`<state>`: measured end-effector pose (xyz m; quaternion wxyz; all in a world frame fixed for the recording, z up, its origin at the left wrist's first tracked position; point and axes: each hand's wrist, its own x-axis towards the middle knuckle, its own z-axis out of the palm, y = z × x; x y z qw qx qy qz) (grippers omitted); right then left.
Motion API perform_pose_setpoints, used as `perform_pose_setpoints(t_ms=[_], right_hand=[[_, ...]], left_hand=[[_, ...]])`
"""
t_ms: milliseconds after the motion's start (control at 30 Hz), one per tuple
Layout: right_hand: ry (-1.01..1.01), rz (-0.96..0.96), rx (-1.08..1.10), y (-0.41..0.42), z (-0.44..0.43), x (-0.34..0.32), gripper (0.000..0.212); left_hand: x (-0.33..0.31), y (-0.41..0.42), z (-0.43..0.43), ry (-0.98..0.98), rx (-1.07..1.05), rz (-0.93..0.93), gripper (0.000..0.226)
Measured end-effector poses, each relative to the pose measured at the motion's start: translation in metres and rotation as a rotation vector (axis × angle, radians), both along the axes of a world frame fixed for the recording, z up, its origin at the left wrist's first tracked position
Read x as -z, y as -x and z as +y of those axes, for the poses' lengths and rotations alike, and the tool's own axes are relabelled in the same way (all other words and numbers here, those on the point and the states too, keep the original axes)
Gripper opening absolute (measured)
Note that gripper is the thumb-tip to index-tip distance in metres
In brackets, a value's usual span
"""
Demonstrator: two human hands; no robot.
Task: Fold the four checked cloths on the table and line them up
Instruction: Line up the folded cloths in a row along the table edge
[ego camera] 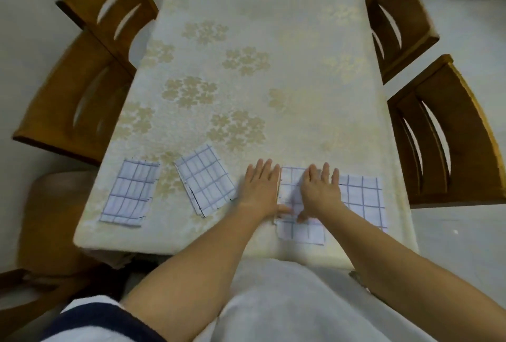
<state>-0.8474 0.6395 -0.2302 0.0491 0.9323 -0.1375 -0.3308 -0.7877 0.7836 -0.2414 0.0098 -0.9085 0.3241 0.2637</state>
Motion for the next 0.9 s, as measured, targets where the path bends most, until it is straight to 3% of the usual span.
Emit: perform_pose_setpoints(t_ms=[100,167,333,433,600,900], right_hand=[[-0.252,-0.301,0.158,-0.036,0.057,-0.003,0.085],[-0.487,-0.391,0.244,-0.06,0.102,0.004,0.063],[-0.637,-0.408,0.549,-0.104,0.172,0.023,0.055],[-0.636,-0.3,0.614,-0.101,0.187,0.023,0.036],[-0.575,-0.286,0.678,-0.065,0.183,0.023,0.024],[-0.303,-0.358,0.578,-0.044,0.136,0.015,0.028]], left_hand=[[-0.007,-0.033,0.058,0.092,-0.186,-0.085,0.096],[-0.008,-0.052,0.101,0.115,-0.308,-0.077,0.089],[-0.002,-0.073,0.187,0.108,-0.358,0.108,0.095],[0.005,-0.074,0.209,0.088,-0.26,0.183,0.1],[0.014,-0.07,0.196,0.149,-0.126,0.217,0.103],[0.023,-0.057,0.137,0.067,0.013,0.154,0.107]])
